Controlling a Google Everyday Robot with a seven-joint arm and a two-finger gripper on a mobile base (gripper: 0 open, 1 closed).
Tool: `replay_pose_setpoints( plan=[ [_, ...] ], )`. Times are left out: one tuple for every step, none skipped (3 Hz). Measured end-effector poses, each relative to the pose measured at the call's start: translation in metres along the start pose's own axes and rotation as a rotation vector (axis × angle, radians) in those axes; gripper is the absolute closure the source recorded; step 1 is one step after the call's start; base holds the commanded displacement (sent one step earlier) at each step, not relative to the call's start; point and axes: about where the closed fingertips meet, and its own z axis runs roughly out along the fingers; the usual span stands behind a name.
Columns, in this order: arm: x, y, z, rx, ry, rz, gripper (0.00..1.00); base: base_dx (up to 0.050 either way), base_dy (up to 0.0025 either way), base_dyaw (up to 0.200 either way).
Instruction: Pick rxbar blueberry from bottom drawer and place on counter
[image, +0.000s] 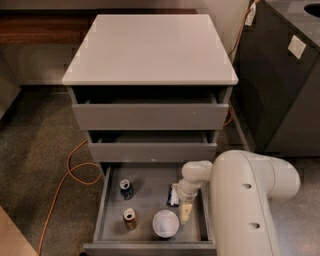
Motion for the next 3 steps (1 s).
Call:
replay_pose_setpoints(
  plan=[
    [0.002,-0.011,0.001,-0.013,-0.004,-0.093,0.0,0.0,0.0,0.0],
    [0.0,-0.017,0.008,-0.034,0.021,-0.223,0.0,0.0,0.0,0.0],
    [-0.001,-0.021,0.014,-0.049,0.089,-0.334,0.0,0.0,0.0,0.0]
  ],
)
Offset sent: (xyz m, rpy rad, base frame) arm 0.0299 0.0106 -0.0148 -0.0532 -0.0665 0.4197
